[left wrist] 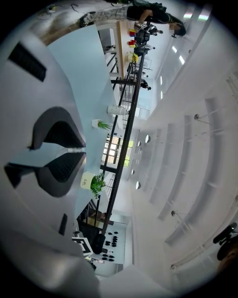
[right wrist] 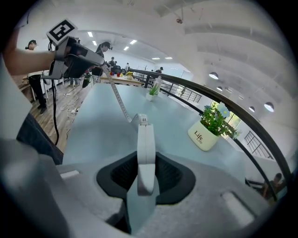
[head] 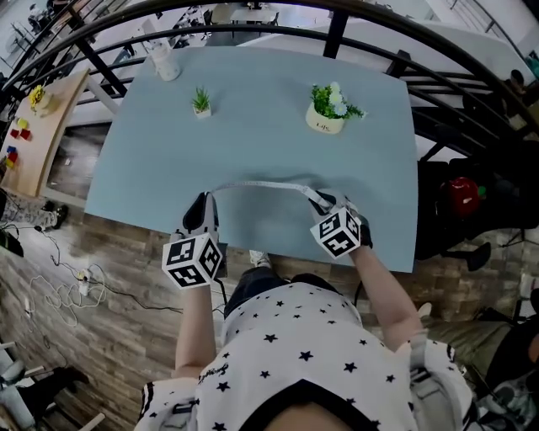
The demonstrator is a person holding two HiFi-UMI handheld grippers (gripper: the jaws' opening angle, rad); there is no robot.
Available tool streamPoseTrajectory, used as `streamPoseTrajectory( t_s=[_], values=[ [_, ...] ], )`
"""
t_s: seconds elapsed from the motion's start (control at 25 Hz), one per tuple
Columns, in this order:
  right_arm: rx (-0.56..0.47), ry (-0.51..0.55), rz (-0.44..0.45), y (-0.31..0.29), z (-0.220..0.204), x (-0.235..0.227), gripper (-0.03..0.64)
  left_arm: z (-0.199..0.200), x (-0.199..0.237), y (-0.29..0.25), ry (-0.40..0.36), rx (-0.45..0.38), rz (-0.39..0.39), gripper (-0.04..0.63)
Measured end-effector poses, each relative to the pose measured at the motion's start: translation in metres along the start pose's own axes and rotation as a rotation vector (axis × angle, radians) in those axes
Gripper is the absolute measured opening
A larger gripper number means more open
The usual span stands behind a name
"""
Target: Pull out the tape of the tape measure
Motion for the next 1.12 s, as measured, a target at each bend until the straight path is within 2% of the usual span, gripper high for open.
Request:
streamPoseTrajectory(
  t_s=[0.56,1.12],
  values=[
    [-0.041,-0.177,0.046,-0.049,0.044,-0.017,0.101,-0.003,0.0,-0.066,0.011,0.105,-0.072,0.034],
    [-0.004,-0.308,0.048,-0.086,0.063,-0.023,0.101,-0.02,0.007,-0.115,0.016,0.25,-0.131,0.034]
  ],
)
Point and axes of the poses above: the fingertips, and each gripper's own axes: y backward along the fingers, x to its left, z out of its top, the point moved 3 cm from there along y, backward along the fingers, and after that the axes turned 10 degrees about y, right-handed, at the moved point
